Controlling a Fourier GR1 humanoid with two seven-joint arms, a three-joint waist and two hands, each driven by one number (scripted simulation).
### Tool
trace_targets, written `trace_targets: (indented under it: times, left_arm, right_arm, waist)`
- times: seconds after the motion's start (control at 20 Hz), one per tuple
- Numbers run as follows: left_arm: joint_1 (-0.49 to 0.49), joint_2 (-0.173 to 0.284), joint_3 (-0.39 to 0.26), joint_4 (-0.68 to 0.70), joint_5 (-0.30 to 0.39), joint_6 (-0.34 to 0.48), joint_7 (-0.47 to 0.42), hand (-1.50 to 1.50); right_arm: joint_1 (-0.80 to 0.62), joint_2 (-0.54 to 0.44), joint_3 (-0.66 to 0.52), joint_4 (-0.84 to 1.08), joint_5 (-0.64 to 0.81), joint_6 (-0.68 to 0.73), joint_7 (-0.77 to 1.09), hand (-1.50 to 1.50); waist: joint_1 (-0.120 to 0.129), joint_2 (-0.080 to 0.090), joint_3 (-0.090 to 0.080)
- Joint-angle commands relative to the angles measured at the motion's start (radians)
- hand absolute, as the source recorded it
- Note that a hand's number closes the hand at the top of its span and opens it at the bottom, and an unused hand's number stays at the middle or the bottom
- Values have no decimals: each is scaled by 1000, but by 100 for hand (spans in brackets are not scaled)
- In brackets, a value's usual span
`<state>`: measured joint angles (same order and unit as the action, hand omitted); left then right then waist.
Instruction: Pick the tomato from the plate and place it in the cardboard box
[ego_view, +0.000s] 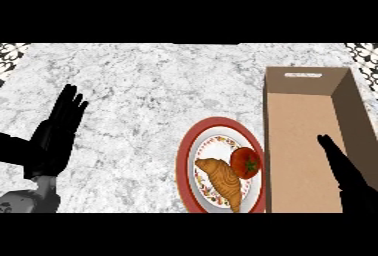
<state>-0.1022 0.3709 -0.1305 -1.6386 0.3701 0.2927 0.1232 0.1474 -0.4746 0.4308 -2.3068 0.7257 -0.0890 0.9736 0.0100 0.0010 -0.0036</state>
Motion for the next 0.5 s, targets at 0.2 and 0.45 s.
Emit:
trace_targets:
  times: [0.2, 0.45]
  left_arm:
    - [-78, -31, 5, 6, -49, 40, 73, 0]
    - [1, -18, 40, -50, -18, -21, 75, 0]
  right_arm:
    - [-176, 146, 114, 14, 180, 169, 264, -150]
    - [-131, 257, 150, 127, 235, 102, 191, -150]
  waist:
    - [-13, -1, 3]
    - [-8, -2, 4]
